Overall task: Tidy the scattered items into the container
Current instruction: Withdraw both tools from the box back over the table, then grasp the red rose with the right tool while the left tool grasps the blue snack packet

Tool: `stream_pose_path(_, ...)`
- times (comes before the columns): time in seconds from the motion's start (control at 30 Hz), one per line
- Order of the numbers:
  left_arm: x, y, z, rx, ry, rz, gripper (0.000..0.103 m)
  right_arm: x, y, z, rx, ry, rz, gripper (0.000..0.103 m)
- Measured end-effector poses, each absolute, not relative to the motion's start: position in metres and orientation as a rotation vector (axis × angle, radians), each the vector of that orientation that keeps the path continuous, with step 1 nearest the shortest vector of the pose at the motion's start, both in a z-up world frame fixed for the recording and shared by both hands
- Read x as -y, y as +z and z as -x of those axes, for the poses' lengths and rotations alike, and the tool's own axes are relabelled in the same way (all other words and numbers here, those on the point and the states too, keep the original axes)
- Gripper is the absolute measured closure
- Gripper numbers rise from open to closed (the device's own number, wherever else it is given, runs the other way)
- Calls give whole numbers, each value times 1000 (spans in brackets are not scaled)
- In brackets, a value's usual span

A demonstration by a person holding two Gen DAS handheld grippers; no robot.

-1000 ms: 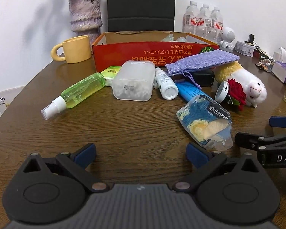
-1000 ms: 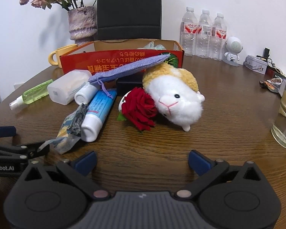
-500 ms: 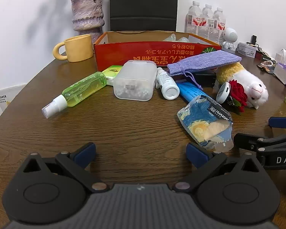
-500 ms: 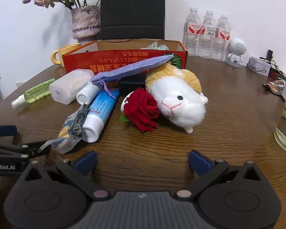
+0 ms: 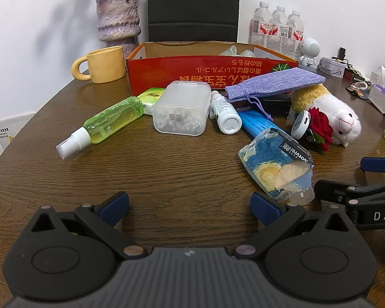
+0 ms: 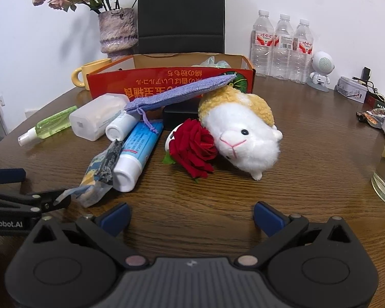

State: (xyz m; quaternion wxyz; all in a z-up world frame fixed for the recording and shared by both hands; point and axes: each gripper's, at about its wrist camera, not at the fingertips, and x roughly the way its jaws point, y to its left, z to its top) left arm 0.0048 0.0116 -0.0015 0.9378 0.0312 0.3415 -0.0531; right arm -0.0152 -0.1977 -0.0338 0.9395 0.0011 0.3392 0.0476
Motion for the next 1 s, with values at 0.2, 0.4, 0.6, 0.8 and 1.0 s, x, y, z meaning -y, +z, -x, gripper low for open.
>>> stream_pose_path(0.2, -12, -2, -5, -698, -108, -63, 0, 197, -34, 15, -694, 90, 4, 0)
stream_pose_path(0.4, -12, -2, -5, -698, -109, -62, 0, 196, -34, 15, -695, 90, 4, 0)
stream_pose_path(0.6, -12, -2, -5, -698, -108, -63, 0, 196, -34, 14, -695, 90, 4, 0)
stream_pose_path(0.8, -10, 3, 1, -671, -145, -71, 0, 198, -34, 15, -688, 91, -11, 0)
stream_pose_path(1.0, 7, 15, 3, -597, -238, -78, 0, 215, -26, -2, -678, 156, -124, 23)
